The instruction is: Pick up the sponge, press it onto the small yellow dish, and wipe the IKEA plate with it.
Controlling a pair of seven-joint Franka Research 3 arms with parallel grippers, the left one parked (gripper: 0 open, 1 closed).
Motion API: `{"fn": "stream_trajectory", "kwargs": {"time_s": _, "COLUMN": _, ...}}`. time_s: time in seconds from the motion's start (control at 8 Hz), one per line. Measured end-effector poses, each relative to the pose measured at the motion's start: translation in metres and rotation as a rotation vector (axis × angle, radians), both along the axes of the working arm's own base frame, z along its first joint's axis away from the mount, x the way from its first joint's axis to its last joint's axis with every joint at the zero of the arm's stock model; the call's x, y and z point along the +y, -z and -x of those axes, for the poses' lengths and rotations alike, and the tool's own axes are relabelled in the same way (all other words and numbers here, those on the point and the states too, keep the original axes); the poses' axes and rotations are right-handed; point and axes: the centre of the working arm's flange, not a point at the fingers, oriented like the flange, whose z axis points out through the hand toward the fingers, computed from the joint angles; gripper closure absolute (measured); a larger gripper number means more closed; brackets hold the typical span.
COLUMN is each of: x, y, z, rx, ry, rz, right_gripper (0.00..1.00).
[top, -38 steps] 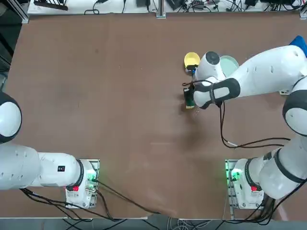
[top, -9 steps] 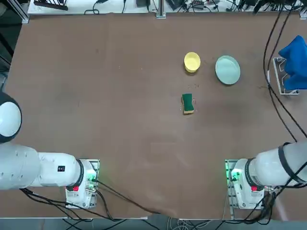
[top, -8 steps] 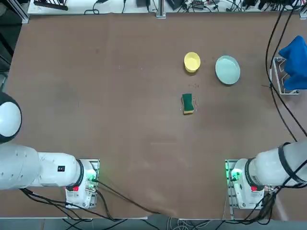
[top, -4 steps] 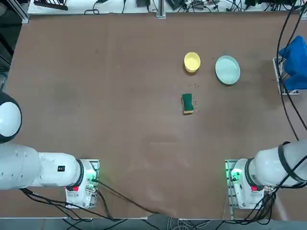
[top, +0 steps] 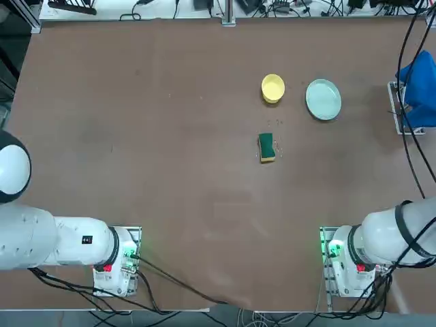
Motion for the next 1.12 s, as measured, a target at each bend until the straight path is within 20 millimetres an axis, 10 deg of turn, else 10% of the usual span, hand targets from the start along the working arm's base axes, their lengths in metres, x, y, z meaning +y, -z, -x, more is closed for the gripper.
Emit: {"fn": "stream_trajectory", "kwargs": {"time_s": 1.12, "x": 0.0076, "y": 0.0103, "z": -0.0029, "rx": 0.026, "ry": -0.015, "rz": -0.003, "right_gripper": 0.00}}
